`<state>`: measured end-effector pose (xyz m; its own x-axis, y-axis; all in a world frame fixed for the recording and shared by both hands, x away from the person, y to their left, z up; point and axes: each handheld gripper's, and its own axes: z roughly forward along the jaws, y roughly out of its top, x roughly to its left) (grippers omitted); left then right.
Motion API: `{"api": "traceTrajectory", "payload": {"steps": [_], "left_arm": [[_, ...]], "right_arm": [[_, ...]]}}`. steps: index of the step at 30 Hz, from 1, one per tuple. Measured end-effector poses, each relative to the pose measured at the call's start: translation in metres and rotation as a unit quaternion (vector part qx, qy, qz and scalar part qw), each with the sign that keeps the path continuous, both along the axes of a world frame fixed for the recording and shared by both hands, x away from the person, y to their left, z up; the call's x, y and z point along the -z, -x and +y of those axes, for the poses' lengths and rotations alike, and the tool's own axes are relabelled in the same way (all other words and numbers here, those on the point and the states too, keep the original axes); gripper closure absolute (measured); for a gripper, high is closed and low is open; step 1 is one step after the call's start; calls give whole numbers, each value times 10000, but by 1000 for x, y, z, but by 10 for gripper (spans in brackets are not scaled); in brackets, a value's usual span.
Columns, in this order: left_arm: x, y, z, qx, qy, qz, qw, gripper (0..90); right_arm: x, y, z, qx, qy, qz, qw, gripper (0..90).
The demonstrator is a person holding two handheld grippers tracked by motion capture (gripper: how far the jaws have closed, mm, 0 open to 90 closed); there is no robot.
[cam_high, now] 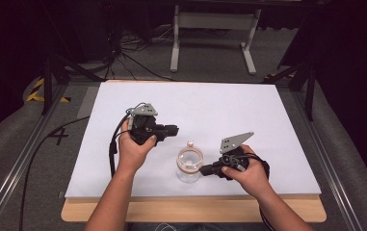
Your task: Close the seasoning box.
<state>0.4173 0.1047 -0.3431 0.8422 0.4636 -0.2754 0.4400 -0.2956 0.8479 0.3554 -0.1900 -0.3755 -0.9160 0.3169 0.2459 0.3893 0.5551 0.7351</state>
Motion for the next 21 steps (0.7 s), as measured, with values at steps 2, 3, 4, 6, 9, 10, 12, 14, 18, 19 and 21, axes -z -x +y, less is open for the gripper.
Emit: {"api": "traceTrajectory", "payload": {"steps": [2,3,4,6,9,10,12,14,18,19,21], "left_arm": [[0,0,0,-3,-6,2,10000,817],[0,0,0,-2,-10,1,10000,817],[0,0,0,-1,-14,3,10000,817],[0,0,0,-6,-3,3,10000,817],[0,0,0,1,1,4,10000,815],[0,0,1,7,-23,9,10000,814],[0,0,0,3,-6,5,10000,813],[0,0,1,-16,-12,13,10000,808],[0,1,3,-47,-5,-11,10000,800],[0,1,3,-47,-5,-11,10000,798],[0,2,5,-103,-14,2,9999,793]], "right_arm": [[0,0,0,4,28,9,10000,899],[0,0,0,4,28,9,10000,899],[0,0,-1,2,37,18,10000,900],[1,1,-1,-7,45,39,10000,899],[0,1,-2,-9,63,41,10000,899],[0,1,-2,-4,54,37,10000,899],[-1,1,-3,26,45,25,10000,899],[-2,1,-5,53,9,-4,10000,899],[-7,1,-9,96,-90,-82,9999,898],[-9,1,-10,115,-111,-97,9998,898],[-13,0,-12,146,-186,-161,9996,898]]}}
